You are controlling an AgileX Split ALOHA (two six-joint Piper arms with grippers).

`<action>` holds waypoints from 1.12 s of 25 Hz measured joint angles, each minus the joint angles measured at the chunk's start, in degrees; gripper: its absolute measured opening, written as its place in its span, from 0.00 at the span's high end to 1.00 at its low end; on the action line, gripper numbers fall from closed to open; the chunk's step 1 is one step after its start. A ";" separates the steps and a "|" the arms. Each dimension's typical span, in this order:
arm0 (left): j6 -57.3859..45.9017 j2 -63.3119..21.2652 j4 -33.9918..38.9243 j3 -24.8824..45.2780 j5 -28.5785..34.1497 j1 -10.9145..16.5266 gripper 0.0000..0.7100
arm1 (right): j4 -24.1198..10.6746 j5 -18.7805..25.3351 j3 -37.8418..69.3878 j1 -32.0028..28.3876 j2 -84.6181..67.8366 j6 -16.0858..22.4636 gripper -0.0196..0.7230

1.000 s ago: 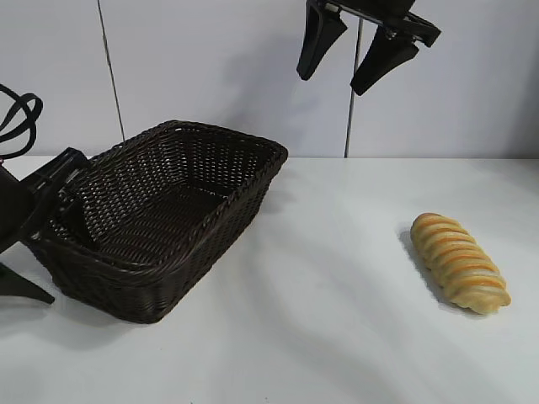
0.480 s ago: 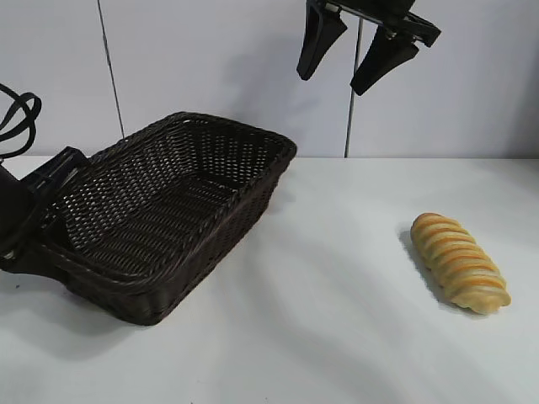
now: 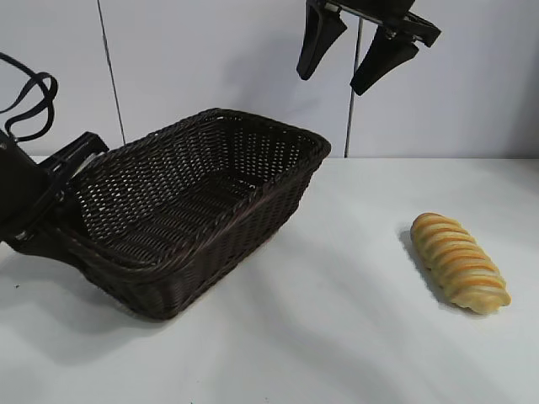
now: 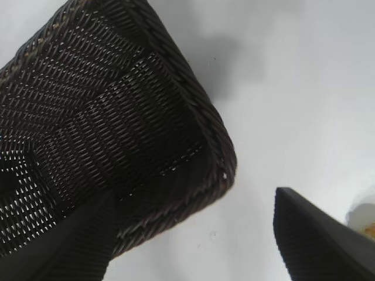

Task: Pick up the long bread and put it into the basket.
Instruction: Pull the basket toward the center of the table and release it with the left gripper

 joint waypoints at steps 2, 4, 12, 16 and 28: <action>0.11 0.31 2.98 -0.98 1.79 0.00 0.85 | 0.00 0.00 0.00 0.00 0.00 0.00 0.25; 0.77 1.06 6.10 -3.28 4.10 0.00 0.85 | 0.00 0.00 0.00 0.00 0.00 0.00 0.25; 13.13 9.35 8.67 -18.54 16.48 0.00 0.85 | 0.00 0.00 0.00 0.00 0.00 0.00 0.25; 22.80 15.05 8.84 -28.29 24.60 0.00 0.85 | 0.00 0.00 0.00 0.00 0.00 0.00 0.25; 33.37 25.26 8.06 -42.12 34.31 0.00 0.85 | 0.00 0.00 0.00 0.00 0.00 0.00 0.25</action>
